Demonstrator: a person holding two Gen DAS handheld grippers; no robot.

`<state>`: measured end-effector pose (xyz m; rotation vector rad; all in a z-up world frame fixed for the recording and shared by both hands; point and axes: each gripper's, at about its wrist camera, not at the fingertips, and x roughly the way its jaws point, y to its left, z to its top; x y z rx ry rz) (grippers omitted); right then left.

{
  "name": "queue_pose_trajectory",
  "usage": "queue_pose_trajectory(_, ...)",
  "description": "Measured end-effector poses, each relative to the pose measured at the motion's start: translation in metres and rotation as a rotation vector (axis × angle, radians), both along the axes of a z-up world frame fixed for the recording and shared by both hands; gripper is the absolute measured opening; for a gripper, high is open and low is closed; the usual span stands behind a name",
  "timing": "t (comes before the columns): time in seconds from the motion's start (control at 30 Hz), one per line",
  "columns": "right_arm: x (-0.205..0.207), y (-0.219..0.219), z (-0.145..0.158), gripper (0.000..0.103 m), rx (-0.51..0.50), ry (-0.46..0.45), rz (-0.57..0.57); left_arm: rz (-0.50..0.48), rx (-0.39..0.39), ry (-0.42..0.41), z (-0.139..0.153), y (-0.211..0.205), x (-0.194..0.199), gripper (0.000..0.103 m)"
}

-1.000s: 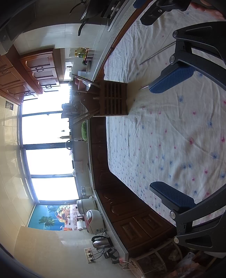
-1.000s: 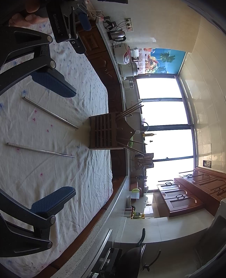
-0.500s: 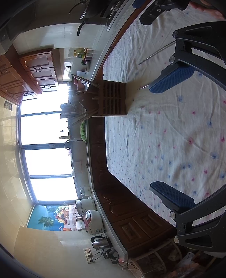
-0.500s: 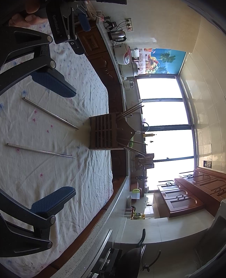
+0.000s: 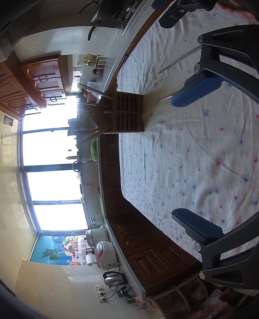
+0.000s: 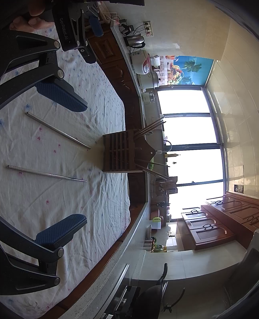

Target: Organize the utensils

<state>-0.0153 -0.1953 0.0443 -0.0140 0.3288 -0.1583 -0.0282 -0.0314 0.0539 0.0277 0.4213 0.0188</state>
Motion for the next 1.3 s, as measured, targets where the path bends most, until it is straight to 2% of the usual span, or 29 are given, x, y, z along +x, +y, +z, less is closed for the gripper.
queue_pose_trajectory(1.3, 0.011, -0.010, 0.000, 0.103, 0.011, 0.036, -0.002, 0.011, -0.005, 0.050, 0.004, -0.005, 0.009, 0.102)
